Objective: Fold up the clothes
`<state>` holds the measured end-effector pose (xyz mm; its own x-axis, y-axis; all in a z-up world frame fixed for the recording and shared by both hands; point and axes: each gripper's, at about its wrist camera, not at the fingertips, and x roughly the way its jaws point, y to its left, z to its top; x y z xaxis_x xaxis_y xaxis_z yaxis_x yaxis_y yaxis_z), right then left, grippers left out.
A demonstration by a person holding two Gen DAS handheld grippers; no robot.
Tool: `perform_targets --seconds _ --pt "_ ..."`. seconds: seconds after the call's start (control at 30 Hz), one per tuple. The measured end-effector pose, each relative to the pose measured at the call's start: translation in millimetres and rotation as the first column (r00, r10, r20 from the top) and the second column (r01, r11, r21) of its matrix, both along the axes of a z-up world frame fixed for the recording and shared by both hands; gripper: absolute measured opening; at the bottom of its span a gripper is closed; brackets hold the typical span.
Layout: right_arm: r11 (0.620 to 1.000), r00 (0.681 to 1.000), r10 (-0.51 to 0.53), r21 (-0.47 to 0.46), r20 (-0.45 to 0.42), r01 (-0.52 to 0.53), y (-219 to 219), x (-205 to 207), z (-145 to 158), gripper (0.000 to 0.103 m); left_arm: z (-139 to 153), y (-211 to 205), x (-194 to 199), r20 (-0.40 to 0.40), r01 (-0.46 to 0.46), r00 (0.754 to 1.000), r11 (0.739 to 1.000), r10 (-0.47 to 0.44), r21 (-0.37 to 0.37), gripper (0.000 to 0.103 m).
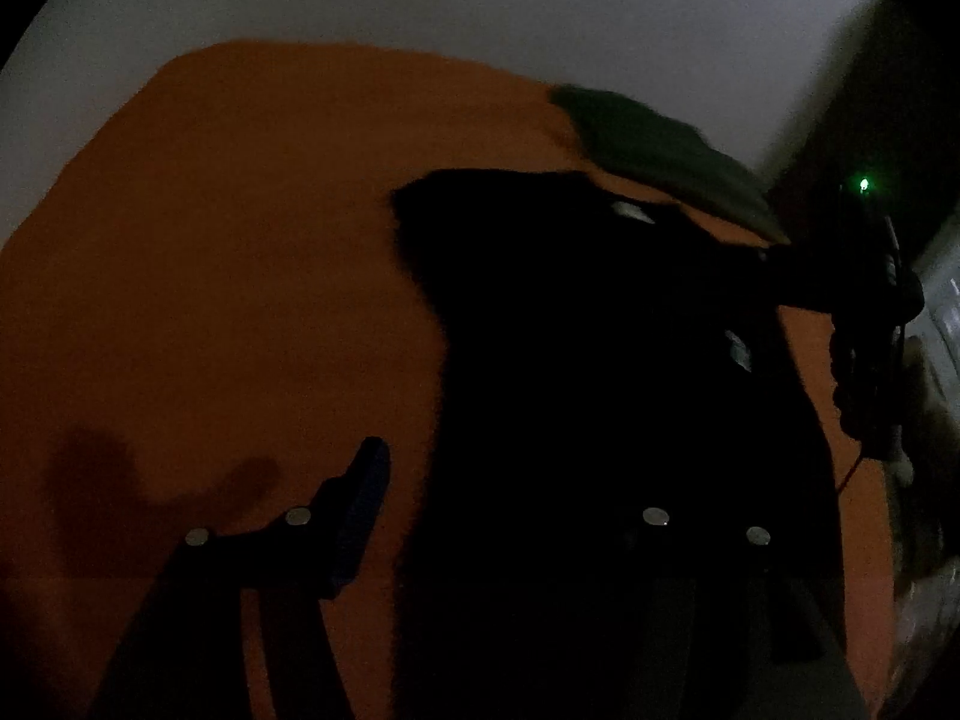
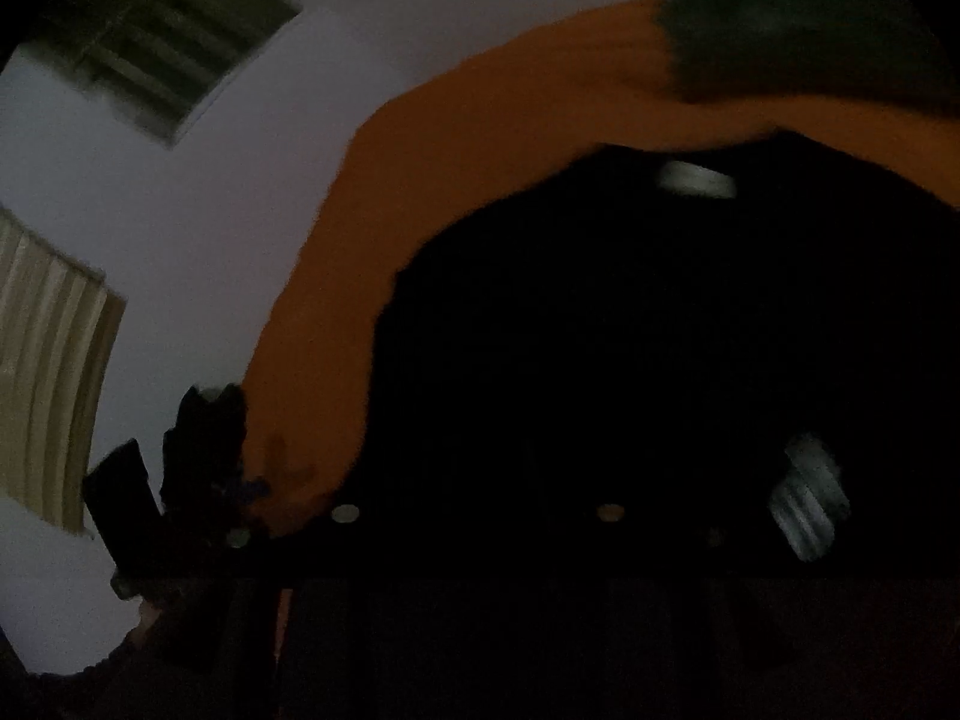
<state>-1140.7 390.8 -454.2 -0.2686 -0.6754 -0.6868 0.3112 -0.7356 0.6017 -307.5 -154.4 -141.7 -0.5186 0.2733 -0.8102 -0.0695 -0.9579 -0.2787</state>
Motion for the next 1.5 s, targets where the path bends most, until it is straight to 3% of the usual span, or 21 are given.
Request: perform_targets --seconds 0.07,0.2,0.23,0.27,0.47,0.53,0.6,0.63,0.7,0.77,0.83,0.97,1.0,1.07,1.17,1.23,1.3,1.33,1.4,1.43,1.5 --pt "0.999 0.999 0.032 0.022 -0.014 -0.031 -45.7 -35.1 -8.0 0.039 -2.4 -12.7 -12.4 0.011 -0.047 0.999 0.998 0.046 0.045 0.062" --pt "0.994 0.999 -0.043 0.098 -0.007 0.044 -94.6 -76.4 -30.3 0.039 -7.0 -37.9 -37.3 0.040 -0.140 0.990 0.981 0.136 0.132 0.062" --pt "0.991 0.998 -0.065 0.119 0.001 0.065 -100.0 -82.5 -36.0 0.027 -8.2 -44.3 -43.5 0.049 -0.164 0.986 0.975 0.158 0.153 0.062" --pt "0.987 0.996 -0.088 0.139 0.009 0.086 -105.5 -88.7 -41.6 0.002 -9.4 -50.6 -49.7 0.058 -0.187 0.982 0.967 0.179 0.174 0.062" --pt "0.964 0.964 -0.257 0.049 -0.067 0.260 -65.4 -52.5 -14.9 0.002 -25.9 -55.7 -47.4 0.092 -0.196 0.979 0.964 0.182 0.178 0.062" --pt "0.931 0.933 -0.358 0.063 -0.043 0.360 -36.9 -32.5 -16.1 0.002 -34.8 -56.5 -49.4 0.115 -0.210 0.975 0.958 0.191 0.195 0.062" --pt "0.897 0.897 -0.439 0.079 0.051 0.435 -16.4 -26.3 -33.8 0.004 -41.4 -56.3 -51.7 0.138 -0.222 0.971 0.953 0.196 0.207 0.062" --pt "0.889 0.878 -0.457 0.114 0.142 0.444 -11.9 -30.3 -50.9 0.006 -44.2 -54.2 -52.0 0.155 -0.221 0.969 0.952 0.191 0.210 0.062" --pt "0.875 0.858 -0.479 0.186 0.186 0.448 -7.7 -31.8 -65.9 0.006 -47.2 -47.8 -55.2 0.176 -0.213 0.968 0.954 0.178 0.209 0.062" --pt "0.876 0.855 -0.470 0.231 0.219 0.423 -9.2 -34.8 -72.7 0.012 -44.6 -38.9 -52.0 0.175 -0.188 0.973 0.959 0.152 0.213 0.062" --pt "0.871 0.858 -0.478 0.232 0.188 0.434 -7.3 -32.9 -64.6 0.019 -41.9 -29.9 -48.7 0.174 -0.163 0.977 0.963 0.126 0.217 0.062" --pt "0.857 0.894 -0.448 0.278 -0.013 0.433 -19.8 -42.1 -28.8 0.052 -32.7 2.1 -42.2 0.154 -0.062 0.987 0.987 0.038 0.151 0.062" --pt "0.856 0.900 -0.431 0.286 -0.065 0.431 -24.7 -46.2 -19.7 0.055 -34.8 11.2 -41.5 0.150 -0.037 0.989 0.992 0.019 0.119 0.062" --pt "0.904 0.939 -0.326 0.254 -0.115 0.345 -50.0 -64.3 -6.3 0.056 -39.2 29.5 -40.0 0.143 0.014 0.990 0.998 -0.021 0.055 0.062" --pt "0.969 0.990 -0.093 0.220 -0.109 0.115 -103.6 -97.2 -2.1 0.056 -47.5 58.0 -40.0 0.142 0.082 0.987 0.996 -0.076 -0.038 0.062" --pt "0.965 0.992 0.041 0.262 -0.120 -0.009 -142.6 -114.6 -1.1 0.056 -48.5 68.8 -41.5 0.110 0.096 0.990 0.994 -0.089 -0.053 0.062" --pt "0.947 0.989 0.087 0.318 -0.119 -0.045 -167.9 -132.6 -4.7 0.056 -47.8 83.2 -47.7 0.073 0.096 0.994 0.986 -0.087 -0.132 0.062" --pt "0.938 0.992 0.086 0.343 -0.087 -0.051 -178.5 -145.8 -11.3 0.052 -49.4 87.3 -51.3 0.057 0.087 0.995 0.981 -0.078 -0.175 0.062" --pt "0.932 0.998 0.067 0.358 -0.006 -0.060 -192.6 -169.3 -26.9 0.029 -56.3 91.5 -61.0 0.045 0.058 0.998 0.966 -0.049 -0.253 0.062" --pt "0.930 0.998 0.066 0.361 0.007 -0.064 -197.1 -174.2 -31.8 0.008 -61.5 91.7 -67.1 0.049 0.041 0.998 0.957 -0.028 -0.288 0.062" --pt "0.927 0.997 0.064 0.367 0.033 -0.072 -205.9 -183.8 -41.4 0.005 -67.2 88.0 -75.5 0.040 -0.005 0.999 0.942 0.020 -0.336 0.062"
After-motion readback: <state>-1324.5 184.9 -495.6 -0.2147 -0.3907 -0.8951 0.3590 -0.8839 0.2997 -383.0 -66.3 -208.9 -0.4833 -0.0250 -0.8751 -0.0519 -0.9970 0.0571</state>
